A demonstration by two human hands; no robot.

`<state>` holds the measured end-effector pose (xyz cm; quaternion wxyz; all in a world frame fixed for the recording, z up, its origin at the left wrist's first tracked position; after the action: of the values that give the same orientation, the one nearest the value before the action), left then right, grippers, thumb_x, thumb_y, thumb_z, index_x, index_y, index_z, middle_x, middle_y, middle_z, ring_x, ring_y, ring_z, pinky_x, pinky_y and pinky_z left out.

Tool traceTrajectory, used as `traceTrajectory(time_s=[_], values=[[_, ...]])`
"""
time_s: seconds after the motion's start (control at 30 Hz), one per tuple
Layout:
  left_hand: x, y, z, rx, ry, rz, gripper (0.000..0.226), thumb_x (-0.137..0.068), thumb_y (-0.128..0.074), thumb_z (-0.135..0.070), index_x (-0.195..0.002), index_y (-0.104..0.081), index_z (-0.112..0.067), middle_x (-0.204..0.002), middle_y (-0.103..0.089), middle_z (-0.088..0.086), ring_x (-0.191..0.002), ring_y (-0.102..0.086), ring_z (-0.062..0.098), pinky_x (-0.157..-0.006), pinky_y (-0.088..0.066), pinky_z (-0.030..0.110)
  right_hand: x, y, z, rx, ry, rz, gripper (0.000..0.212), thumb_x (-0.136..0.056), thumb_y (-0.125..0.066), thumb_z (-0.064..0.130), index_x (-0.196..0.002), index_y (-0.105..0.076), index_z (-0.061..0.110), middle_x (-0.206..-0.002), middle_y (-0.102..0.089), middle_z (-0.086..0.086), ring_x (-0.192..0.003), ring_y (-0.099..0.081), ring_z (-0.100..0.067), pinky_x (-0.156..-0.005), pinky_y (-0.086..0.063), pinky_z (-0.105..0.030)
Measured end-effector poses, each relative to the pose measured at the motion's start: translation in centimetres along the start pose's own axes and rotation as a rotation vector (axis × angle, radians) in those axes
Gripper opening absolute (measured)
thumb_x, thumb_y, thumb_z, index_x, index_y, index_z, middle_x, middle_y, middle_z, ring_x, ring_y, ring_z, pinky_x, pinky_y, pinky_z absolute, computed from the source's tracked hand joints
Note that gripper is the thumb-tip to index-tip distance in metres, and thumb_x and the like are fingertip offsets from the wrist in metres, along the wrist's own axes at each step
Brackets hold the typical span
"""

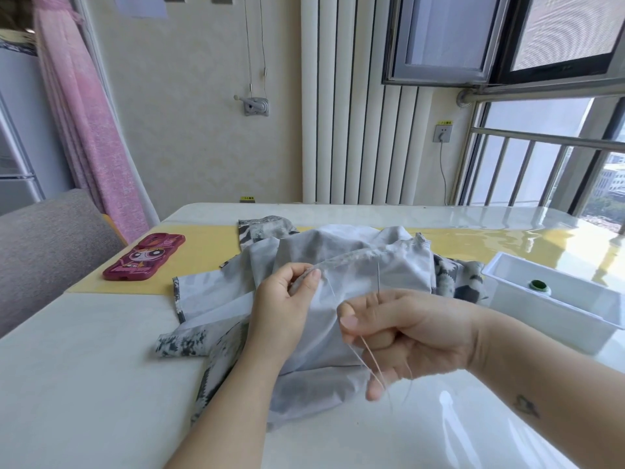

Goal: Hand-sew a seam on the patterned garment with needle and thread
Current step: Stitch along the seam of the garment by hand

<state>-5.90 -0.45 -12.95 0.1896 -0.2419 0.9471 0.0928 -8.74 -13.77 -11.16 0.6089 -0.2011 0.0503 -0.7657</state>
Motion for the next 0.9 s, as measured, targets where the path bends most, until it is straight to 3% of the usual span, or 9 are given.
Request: traceTrajectory(time_s=[0.13, 0.2, 0.27, 0.37, 0.5, 0.57, 0.63, 0.77, 0.9], values=[[0.0, 0.2, -0.1, -0.003, -0.006, -0.008, 0.008, -0.091, -0.062, -0.02, -0.084, -0.066, -0.02, -0.064, -0.064, -0.022, -0.062, -0.054, -0.008, -0.061, -0.041, 0.007, 0.9, -1.3, -1.1, 0.098, -0.121, 0.255, 0.006, -0.088, -0.06, 0.018, -0.083, -0.061, 0.014, -0.053, -0.019, 0.007, -0.041, -0.02, -0.009, -0.068, -0.059, -0.033], [0.0, 0.2, -0.1, -0.009, -0.005, -0.007, 0.008, -0.091, -0.062, -0.021, -0.085, -0.066, -0.021, -0.064, -0.064, -0.024, -0.062, -0.054, -0.008, -0.06, -0.04, 0.006, 1.3, -1.3, -1.3, 0.188, -0.174, 0.247, 0.007, -0.089, -0.06, 0.017, -0.083, -0.062, 0.015, -0.051, -0.02, 0.009, -0.04, -0.019, -0.008, -0.069, -0.059, -0.033], [0.1, 0.2, -0.1, -0.013, -0.003, -0.008, 0.009, -0.091, -0.061, -0.021, -0.084, -0.066, -0.022, -0.065, -0.064, -0.026, -0.062, -0.055, -0.009, -0.06, -0.04, 0.006, 1.3, 0.1, -1.0, 0.318, -0.191, 0.063, 0.01, -0.089, -0.061, 0.018, -0.079, -0.061, 0.015, -0.05, -0.022, 0.01, -0.04, -0.02, -0.006, -0.07, -0.059, -0.035], [0.1, 0.2, -0.1, -0.005, 0.006, -0.009, 0.01, -0.091, -0.061, -0.021, -0.083, -0.066, -0.024, -0.069, -0.067, -0.023, -0.066, -0.056, -0.008, -0.062, -0.041, 0.006, 1.3, 3.6, 1.3, 0.525, -0.091, -0.407, 0.019, -0.086, -0.068, 0.025, -0.079, -0.057, 0.011, -0.052, -0.019, 0.003, -0.04, -0.02, -0.01, -0.074, -0.059, -0.042], [0.1, 0.2, -0.2, -0.008, -0.008, -0.007, 0.007, -0.09, -0.063, -0.023, -0.085, -0.067, -0.024, -0.067, -0.064, -0.02, -0.063, -0.054, -0.006, -0.061, -0.041, 0.009, 1.7, 5.2, 4.6, 0.855, 0.145, -0.867, 0.021, -0.083, -0.07, 0.03, -0.082, -0.063, 0.011, -0.053, -0.038, 0.008, -0.04, -0.046, -0.001, -0.054, -0.054, -0.023], [0.1, 0.0, -0.3, -0.004, -0.012, 0.001, 0.007, -0.09, -0.063, -0.024, -0.084, -0.067, -0.023, -0.065, -0.063, -0.02, -0.06, -0.052, -0.005, -0.059, -0.041, 0.01, 0.9, 4.9, 5.1, 0.955, 0.226, -0.935, 0.019, -0.082, -0.07, 0.034, -0.079, -0.064, 0.016, -0.04, -0.038, 0.012, -0.038, -0.046, -0.001, -0.051, -0.054, -0.028], [0.1, -0.1, -0.4, 0.0, -0.011, 0.012, 0.008, -0.09, -0.063, -0.023, -0.084, -0.067, -0.022, -0.066, -0.063, -0.018, -0.06, -0.052, -0.003, -0.059, -0.041, 0.01, 0.1, 5.0, 5.2, 1.019, 0.288, -0.981, 0.019, -0.08, -0.07, 0.038, -0.075, -0.065, 0.021, -0.035, -0.037, 0.014, -0.038, -0.041, -0.003, -0.059, -0.054, -0.034], [0.2, -0.2, -0.6, 0.014, -0.014, 0.025, 0.007, -0.091, -0.063, -0.02, -0.086, -0.067, -0.018, -0.066, -0.065, -0.02, -0.062, -0.054, -0.006, -0.061, -0.04, 0.008, -0.5, 4.9, 5.4, 1.083, 0.353, -1.017, 0.019, -0.084, -0.068, 0.03, -0.067, -0.062, 0.024, -0.036, -0.041, 0.018, -0.042, -0.041, -0.003, -0.052, -0.038, -0.021], [0.1, 0.0, -0.7, 0.001, -0.031, 0.011, 0.006, -0.09, -0.063, -0.019, -0.088, -0.068, -0.016, -0.072, -0.066, -0.013, -0.065, -0.055, -0.006, -0.062, -0.041, 0.007, -0.2, 3.6, 5.2, 1.12, 0.347, -0.865, 0.023, -0.083, -0.068, 0.021, -0.062, -0.059, 0.025, -0.037, -0.037, 0.014, -0.042, -0.036, -0.006, -0.046, -0.028, -0.015]])
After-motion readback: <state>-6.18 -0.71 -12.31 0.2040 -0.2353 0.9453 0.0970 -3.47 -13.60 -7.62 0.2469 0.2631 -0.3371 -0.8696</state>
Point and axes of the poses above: each hand's wrist, its own x-axis away from the middle knuckle, its own y-axis out of the back of the hand, z = x × y, the point moved 7 cm from there along -x, towards the middle knuckle
